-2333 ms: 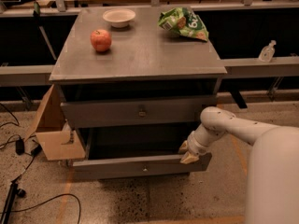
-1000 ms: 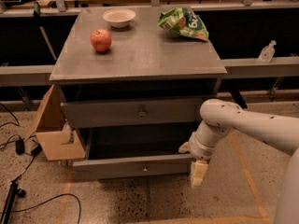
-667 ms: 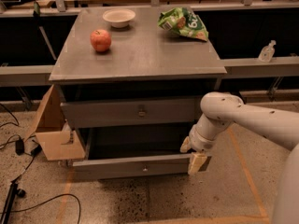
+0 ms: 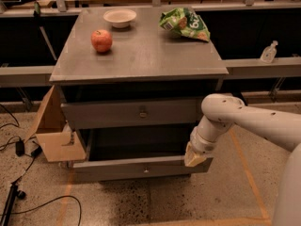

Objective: Open middle drawer

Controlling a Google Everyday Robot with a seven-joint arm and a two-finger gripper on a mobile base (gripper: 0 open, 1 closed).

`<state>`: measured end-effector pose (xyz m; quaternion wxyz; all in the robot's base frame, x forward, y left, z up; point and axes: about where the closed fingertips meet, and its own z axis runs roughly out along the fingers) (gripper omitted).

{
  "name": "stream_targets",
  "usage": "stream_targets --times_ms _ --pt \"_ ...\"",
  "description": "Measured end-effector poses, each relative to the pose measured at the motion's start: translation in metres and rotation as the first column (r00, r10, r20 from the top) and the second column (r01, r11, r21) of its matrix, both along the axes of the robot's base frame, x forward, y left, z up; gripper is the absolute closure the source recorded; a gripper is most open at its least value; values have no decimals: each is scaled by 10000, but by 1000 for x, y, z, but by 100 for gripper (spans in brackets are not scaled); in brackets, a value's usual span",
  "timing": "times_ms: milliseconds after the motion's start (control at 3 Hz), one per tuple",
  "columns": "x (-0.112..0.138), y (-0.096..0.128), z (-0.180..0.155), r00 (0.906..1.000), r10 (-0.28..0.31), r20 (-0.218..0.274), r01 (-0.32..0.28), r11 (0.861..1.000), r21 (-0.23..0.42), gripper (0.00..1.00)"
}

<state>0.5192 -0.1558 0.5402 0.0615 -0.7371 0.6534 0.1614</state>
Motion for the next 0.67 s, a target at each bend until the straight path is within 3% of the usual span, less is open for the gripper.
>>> stream_targets --times_ms 333,667 --pt "9 0 1 9998 -85 179 85 10000 -17 100" --pt "40 -3 2 9968 -140 791 156 9997 -194 100"
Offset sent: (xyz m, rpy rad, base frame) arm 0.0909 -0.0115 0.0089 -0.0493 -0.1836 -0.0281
